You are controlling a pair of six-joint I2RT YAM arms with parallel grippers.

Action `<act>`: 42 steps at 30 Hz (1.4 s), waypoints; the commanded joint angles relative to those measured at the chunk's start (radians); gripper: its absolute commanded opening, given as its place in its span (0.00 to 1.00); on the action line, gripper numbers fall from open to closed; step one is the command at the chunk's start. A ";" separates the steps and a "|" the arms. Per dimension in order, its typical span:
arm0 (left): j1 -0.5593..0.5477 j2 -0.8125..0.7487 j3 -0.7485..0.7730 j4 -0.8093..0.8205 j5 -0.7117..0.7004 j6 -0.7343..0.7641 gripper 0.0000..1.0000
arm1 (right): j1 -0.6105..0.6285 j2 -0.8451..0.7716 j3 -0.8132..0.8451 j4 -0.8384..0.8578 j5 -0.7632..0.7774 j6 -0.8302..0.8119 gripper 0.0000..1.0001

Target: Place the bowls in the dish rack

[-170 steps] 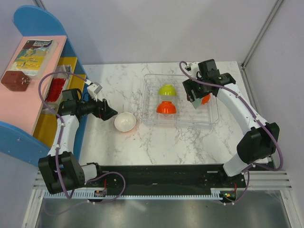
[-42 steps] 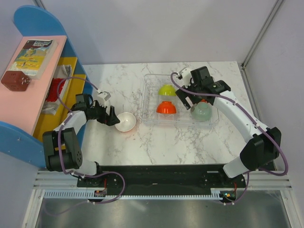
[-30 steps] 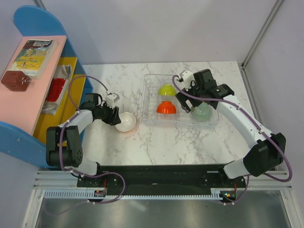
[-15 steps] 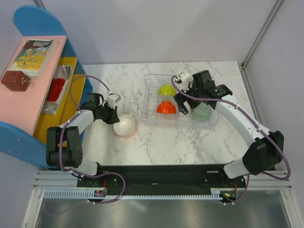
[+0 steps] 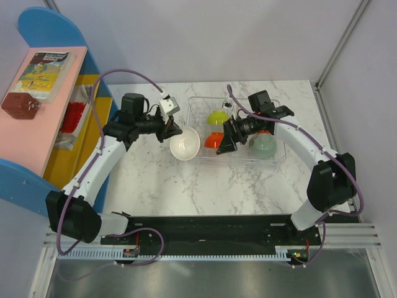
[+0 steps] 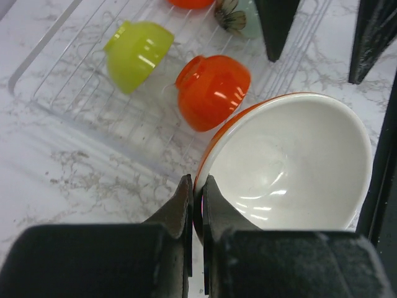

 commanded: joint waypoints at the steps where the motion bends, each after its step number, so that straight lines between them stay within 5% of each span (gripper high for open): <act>1: -0.073 0.024 0.091 -0.066 0.040 0.031 0.02 | -0.040 0.024 0.104 0.006 -0.320 0.041 0.98; 12: -0.216 0.136 0.166 -0.090 -0.083 0.075 0.02 | -0.063 0.110 0.103 0.009 -0.533 0.038 0.98; 28: -0.371 0.184 0.249 -0.106 -0.166 0.071 0.02 | -0.061 0.155 0.094 0.014 -0.532 0.015 0.98; 42: -0.388 0.184 0.290 -0.089 -0.272 0.081 0.02 | -0.055 0.165 0.025 0.006 -0.492 0.011 0.97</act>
